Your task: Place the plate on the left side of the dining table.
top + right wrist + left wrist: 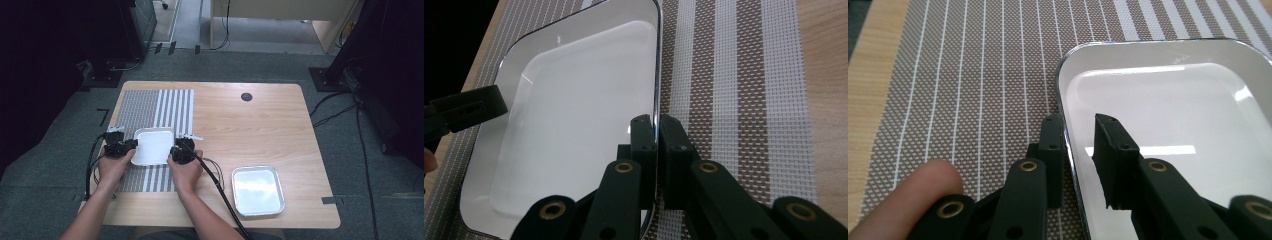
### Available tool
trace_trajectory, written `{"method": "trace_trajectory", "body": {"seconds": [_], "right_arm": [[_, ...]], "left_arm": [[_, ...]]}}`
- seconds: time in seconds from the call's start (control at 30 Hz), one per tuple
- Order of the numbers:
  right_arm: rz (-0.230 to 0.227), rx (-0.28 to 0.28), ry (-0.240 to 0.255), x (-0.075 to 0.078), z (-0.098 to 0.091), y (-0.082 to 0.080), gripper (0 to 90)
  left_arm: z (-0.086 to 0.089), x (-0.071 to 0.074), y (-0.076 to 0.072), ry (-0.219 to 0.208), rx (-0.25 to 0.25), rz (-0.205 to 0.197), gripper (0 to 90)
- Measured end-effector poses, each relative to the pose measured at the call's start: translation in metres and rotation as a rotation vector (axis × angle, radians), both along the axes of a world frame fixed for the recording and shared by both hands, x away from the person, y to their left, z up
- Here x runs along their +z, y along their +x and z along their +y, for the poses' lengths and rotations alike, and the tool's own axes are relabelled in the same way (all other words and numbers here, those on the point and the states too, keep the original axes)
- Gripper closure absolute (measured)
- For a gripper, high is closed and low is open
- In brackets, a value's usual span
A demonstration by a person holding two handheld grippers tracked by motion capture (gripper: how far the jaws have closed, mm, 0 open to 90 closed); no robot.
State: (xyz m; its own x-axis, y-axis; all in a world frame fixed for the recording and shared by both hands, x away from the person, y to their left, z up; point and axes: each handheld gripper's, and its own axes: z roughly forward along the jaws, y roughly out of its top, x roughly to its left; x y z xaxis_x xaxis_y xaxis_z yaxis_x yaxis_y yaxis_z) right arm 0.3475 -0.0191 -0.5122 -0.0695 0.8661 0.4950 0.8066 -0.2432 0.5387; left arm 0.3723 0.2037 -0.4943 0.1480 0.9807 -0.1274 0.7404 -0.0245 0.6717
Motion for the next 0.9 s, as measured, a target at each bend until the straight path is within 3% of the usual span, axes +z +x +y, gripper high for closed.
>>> {"method": "trace_trajectory", "body": {"seconds": [0.1,0.13,0.33,0.6,0.9], "right_arm": [[-0.004,-0.007,-0.008,0.0,0.001,0.001,88.5],[0.001,-0.04,-0.013,0.001,0.001,0.004,89.6],[0.008,-0.111,-0.002,0.003,0.006,0.012,89.8],[-0.021,-0.16,-0.045,0.002,0.022,0.026,89.7],[-0.038,-0.197,-0.057,0.002,0.037,0.04,89.6]], "left_arm": [[0.0,0.0,0.002,-0.011,-0.001,-0.009,74.3],[0.003,0.001,0.003,-0.028,-0.002,-0.015,71.1],[0.006,0.007,-0.003,-0.022,0.013,-0.047,63.0],[0.011,0.004,-0.008,-0.018,0.018,-0.053,62.8],[0.014,0.001,-0.01,-0.009,0.021,-0.055,63.4]]}}
